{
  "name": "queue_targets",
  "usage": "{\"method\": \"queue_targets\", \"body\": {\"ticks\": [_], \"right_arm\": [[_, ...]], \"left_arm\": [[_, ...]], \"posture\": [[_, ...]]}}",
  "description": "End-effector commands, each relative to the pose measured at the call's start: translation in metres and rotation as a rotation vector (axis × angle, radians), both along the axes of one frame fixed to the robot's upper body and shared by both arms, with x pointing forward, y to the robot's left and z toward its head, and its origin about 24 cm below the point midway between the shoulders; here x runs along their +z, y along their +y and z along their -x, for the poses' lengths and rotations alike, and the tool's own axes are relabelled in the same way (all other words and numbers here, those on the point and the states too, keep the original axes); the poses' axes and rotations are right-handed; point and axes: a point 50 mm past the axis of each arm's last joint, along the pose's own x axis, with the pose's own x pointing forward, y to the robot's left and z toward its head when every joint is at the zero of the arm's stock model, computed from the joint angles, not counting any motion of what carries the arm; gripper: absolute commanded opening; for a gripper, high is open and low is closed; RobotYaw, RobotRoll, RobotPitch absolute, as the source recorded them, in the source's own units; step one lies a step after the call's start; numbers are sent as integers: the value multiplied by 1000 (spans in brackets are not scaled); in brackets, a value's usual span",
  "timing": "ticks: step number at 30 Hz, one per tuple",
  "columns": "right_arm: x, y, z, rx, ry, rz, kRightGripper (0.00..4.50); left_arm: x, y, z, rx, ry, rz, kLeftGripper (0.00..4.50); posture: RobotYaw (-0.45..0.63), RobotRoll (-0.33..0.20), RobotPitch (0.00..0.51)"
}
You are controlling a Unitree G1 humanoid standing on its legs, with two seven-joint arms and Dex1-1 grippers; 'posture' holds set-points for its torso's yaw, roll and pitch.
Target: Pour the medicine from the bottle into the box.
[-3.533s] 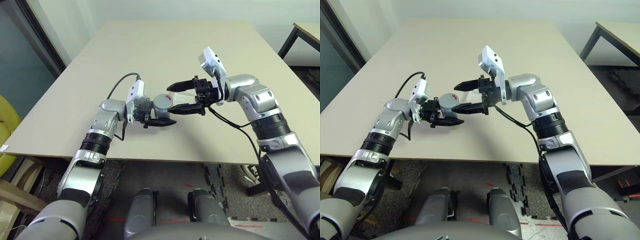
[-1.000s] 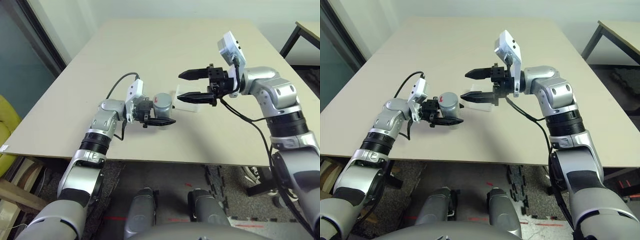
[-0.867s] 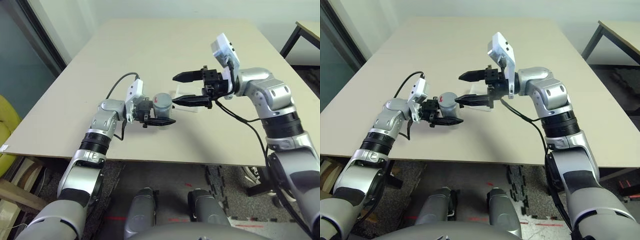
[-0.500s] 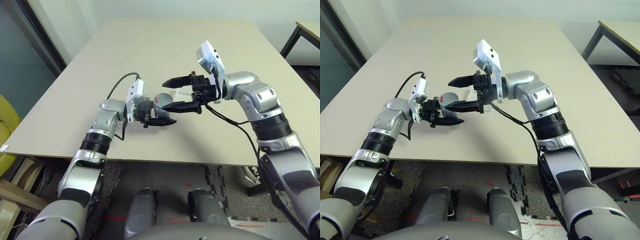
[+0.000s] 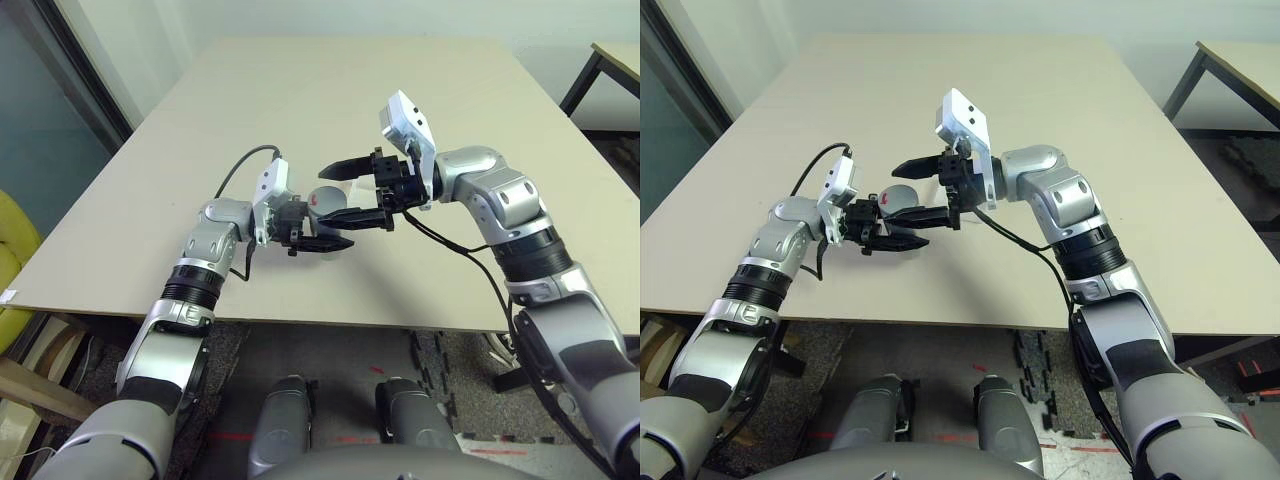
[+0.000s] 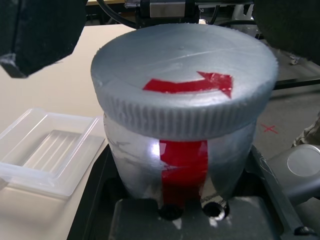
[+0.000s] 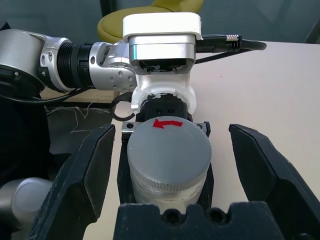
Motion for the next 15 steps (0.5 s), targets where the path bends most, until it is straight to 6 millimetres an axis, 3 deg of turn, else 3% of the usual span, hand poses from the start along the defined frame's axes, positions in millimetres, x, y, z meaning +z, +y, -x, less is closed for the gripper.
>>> {"method": "queue_targets", "body": {"ticks": [1, 5, 10, 15], "right_arm": [[-4, 1, -1, -3, 0, 26, 3911], [-6, 1, -1, -4, 3, 31, 2583], [-7, 2, 0, -5, 36, 1, 2577], [6, 0, -1, -29, 112, -134, 2577]], "left_arm": [[2, -3, 1, -14, -9, 0, 2526], [1, -3, 1, -12, -8, -2, 2526], [0, -2, 2, -10, -6, -5, 2526], [-2, -2, 3, -9, -1, -6, 2526]], "posture": [[-38, 0, 40], [-38, 0, 40], [-38, 0, 42], [-39, 0, 45]]}}
